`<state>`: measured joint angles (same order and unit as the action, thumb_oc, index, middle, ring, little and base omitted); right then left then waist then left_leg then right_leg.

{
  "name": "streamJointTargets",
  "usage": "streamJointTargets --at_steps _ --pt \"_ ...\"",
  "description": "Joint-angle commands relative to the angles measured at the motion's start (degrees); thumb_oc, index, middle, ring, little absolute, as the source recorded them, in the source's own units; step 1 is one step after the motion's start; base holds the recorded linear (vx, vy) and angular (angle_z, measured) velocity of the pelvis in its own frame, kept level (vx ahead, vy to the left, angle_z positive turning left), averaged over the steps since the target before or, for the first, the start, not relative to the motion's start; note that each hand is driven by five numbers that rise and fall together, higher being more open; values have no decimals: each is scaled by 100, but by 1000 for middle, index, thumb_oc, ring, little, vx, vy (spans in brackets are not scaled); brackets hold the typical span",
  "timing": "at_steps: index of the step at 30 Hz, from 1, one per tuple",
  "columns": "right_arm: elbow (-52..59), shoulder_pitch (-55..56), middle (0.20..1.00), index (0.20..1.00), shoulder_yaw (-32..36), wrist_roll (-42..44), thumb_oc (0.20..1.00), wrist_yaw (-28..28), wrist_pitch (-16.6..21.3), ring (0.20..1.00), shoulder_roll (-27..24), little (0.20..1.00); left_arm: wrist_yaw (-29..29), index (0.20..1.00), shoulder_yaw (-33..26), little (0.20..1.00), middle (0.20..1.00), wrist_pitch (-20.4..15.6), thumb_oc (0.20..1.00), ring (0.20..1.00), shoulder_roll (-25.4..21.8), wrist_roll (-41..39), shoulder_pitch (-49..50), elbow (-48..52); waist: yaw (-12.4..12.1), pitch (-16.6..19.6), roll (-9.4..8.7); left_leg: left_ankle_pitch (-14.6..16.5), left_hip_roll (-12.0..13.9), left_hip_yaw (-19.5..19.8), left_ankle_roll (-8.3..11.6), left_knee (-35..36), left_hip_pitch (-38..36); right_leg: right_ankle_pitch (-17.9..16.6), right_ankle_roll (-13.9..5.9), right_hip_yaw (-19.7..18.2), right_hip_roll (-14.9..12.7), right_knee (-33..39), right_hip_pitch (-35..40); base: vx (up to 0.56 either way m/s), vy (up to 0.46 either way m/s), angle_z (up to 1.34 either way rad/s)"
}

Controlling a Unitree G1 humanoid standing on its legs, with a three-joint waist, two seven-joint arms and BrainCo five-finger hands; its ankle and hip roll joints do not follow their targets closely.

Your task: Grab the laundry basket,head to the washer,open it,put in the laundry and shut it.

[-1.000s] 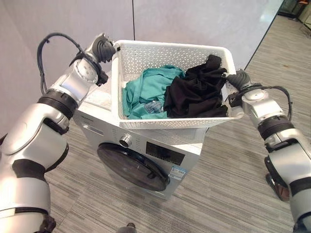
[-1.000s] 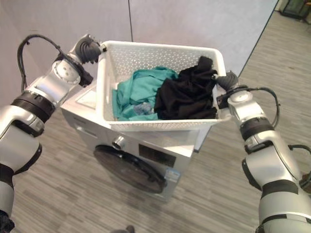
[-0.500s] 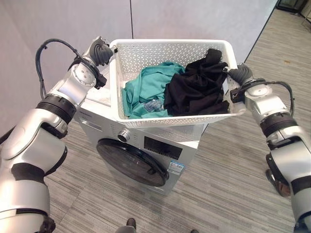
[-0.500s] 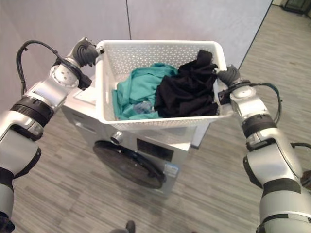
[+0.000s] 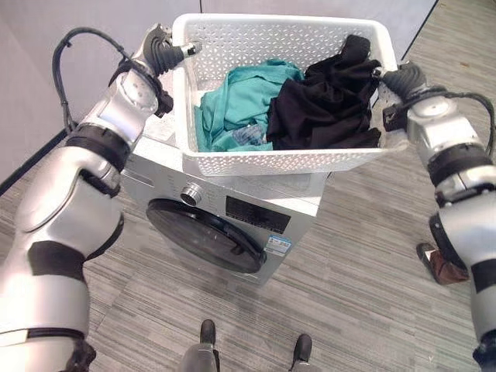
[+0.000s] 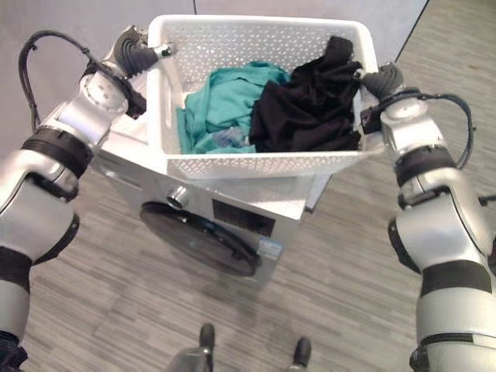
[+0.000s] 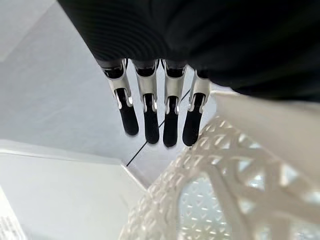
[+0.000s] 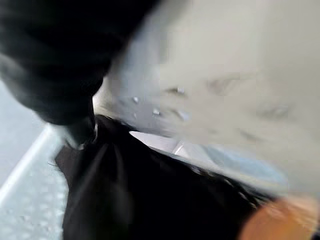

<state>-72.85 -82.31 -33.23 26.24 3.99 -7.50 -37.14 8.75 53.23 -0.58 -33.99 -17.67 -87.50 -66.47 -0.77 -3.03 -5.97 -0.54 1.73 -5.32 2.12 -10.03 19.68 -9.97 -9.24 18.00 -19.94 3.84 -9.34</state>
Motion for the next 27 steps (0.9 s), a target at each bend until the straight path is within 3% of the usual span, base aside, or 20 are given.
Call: streamJointTargets --at_steps 1,7,15,27 --pt "-550 -742 1000 1000 -213 257 1000 161 216 1000 142 1000 570 1000 247 1000 1000 -270 1000 1000 361 549 -1256 -598 -60 -576 228 183 94 216 -10 639 -500 -246 -576 9 -326 -95 534 0 0 0" --pt "-819 -1063 1000 1000 -308 443 1000 239 307 1000 558 1000 1102 1000 473 1000 1000 -156 1000 1000 713 1284 -1636 -1006 89 -581 203 138 86 183 14 694 -444 -297 -576 -18 -346 -102 416 -2 0 -1" --pt "-901 -1405 1000 1000 -506 524 1000 307 384 1000 960 1000 1345 1000 289 1000 1000 -211 1000 1000 1243 1265 -1915 -943 86 -621 161 49 64 203 53 710 -224 -387 -576 40 -350 -21 269 -7 -11 -3" --pt "-891 -1712 1000 1000 -641 656 1000 408 475 1000 1253 1000 1562 1000 251 1000 1000 -293 1000 1000 1381 1189 -2270 -906 -42 -450 125 53 38 253 72 711 -132 -499 -576 125 -357 47 254 0 0 0"
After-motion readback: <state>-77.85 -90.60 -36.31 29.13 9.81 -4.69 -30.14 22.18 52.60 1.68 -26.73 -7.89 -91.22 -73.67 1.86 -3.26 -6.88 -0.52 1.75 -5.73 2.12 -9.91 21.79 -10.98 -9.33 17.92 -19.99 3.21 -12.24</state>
